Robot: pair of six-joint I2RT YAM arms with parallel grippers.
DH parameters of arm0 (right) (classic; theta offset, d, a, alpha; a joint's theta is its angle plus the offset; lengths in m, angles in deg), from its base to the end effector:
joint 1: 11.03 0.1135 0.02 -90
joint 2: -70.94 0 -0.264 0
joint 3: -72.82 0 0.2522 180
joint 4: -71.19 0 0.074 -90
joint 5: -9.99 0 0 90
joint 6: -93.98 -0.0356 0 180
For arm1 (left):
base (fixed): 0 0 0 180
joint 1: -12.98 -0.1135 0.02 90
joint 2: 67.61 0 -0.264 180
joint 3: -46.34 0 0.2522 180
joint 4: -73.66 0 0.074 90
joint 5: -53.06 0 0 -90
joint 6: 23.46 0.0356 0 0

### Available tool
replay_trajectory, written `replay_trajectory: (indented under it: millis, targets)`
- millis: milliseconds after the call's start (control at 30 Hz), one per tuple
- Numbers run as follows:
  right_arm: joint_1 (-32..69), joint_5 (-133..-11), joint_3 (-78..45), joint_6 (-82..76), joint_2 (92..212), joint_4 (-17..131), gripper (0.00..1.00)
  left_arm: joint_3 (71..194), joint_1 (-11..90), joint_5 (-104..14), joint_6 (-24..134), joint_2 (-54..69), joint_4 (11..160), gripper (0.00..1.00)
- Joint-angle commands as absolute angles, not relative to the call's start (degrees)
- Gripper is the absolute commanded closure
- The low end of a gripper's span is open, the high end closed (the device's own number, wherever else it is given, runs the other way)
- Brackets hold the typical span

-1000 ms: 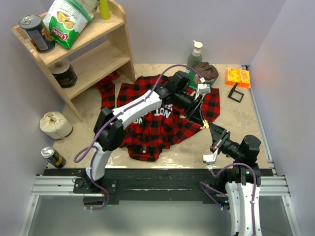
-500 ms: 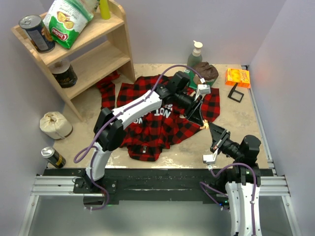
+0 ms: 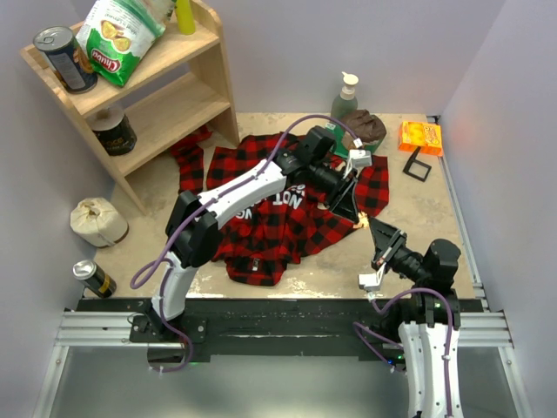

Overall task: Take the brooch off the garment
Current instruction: Close the brooch.

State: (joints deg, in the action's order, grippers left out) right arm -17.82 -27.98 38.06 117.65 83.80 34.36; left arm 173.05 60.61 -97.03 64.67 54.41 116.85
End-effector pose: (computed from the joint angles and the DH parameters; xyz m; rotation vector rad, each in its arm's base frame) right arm 0.0920 0.0173 0.2416 -1.7145 0.4918 -0.7091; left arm 0.3028 -0.3777 0.3008 1.4445 1.8180 -1.6264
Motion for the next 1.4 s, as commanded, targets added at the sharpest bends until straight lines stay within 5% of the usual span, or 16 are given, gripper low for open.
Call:
replay_trajectory:
  millis: [0, 733, 1367]
  targets:
    - [-17.89, -26.31, 37.96, 134.32, 83.94, 39.32, 1.0, 174.45, 59.3, -97.67, 66.28, 51.14, 117.21, 0.62]
    - [-17.89, -26.93, 38.05, 134.5, 83.33, 38.44, 1.0, 172.25, 58.15, -107.95, 53.18, 51.13, 102.63, 0.53]
    - [-17.97, -26.31, 37.61, 134.59, 84.38, 38.97, 1.0, 174.27, 60.0, -98.47, 62.32, 52.37, 112.64, 0.52]
